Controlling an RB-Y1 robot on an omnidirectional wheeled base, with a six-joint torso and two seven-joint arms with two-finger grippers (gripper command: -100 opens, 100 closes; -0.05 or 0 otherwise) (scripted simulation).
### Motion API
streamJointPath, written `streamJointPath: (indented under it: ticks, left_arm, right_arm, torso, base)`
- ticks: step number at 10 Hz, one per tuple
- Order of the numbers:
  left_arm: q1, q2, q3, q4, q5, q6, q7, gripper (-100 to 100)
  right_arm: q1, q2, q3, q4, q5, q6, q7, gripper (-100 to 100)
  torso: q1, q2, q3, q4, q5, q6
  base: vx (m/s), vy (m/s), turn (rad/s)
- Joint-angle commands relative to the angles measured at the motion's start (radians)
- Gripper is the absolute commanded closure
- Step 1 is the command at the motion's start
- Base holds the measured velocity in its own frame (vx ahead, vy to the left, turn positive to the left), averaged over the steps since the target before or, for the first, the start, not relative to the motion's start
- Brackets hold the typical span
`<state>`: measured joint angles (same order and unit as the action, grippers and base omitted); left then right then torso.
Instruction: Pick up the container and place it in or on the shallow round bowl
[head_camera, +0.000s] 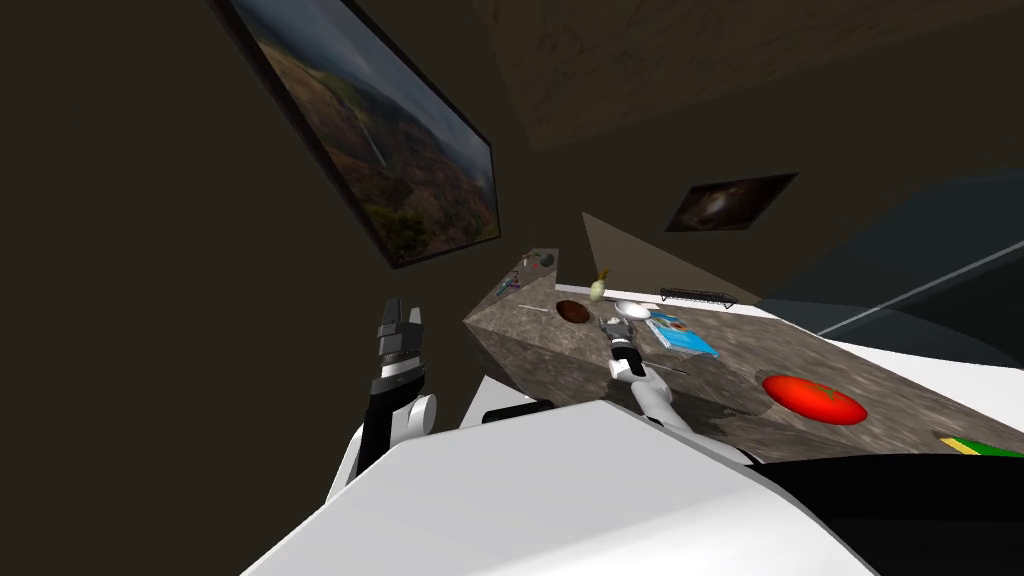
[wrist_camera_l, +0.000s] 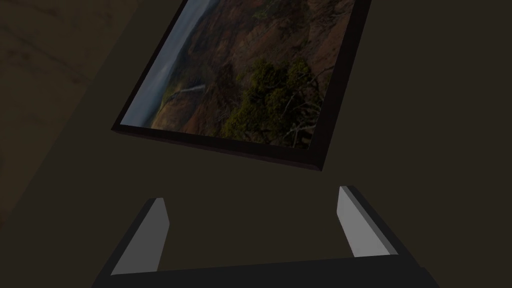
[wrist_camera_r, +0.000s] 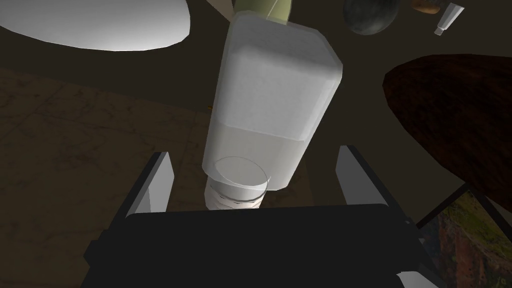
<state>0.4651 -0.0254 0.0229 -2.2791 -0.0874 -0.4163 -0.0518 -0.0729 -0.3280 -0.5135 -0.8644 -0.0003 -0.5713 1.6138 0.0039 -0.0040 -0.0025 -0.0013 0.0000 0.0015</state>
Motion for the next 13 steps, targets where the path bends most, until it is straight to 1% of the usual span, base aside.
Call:
streamJointPath:
  ticks: [1,4,9,10,13]
  left_arm:
    - [0.000,0.000,0.000,0.000,0.000,0.000,0.000,0]
    - [0.000,0.000,0.000,0.000,0.000,0.000,0.000,0]
    - [0.000,0.000,0.000,0.000,0.000,0.000,0.000,0]
    - [0.000,0.000,0.000,0.000,0.000,0.000,0.000,0]
    - [0.000,0.000,0.000,0.000,0.000,0.000,0.000,0]
  right_arm:
    - [-0.003,0.000,0.006,0.000,0.048,-0.006,-0.036,-100]
    - [-0.003,0.000,0.006,0.000,0.048,-0.006,-0.036,-100]
    - [-0.003,0.000,0.006,0.000,0.048,-0.006,-0.036,-100]
    - [-0.022,-0.023,0.029,0.033,0.050,-0.020,-0.054,-100]
    - [-0.050,-0.056,0.063,0.082,0.053,-0.040,-0.082,-100]
  torso:
    - [0.000,0.000,0.000,0.000,0.000,0.000]
    - [-0.005,0.003,0.002,0.001,-0.001,-0.001]
    - [-0.006,0.004,0.002,0.001,-0.001,-0.001]
    - [-0.006,0.004,0.002,0.001,-0.001,-0.001]
    - [-0.002,0.001,0.000,0.000,0.000,0.000]
  base:
    - [0.057,0.069,-0.204]
    - [0.001,0.001,-0.005]
    - [0.001,0.001,-0.003]
    - [0.030,0.035,-0.125]
    - [0.043,0.054,-0.157]
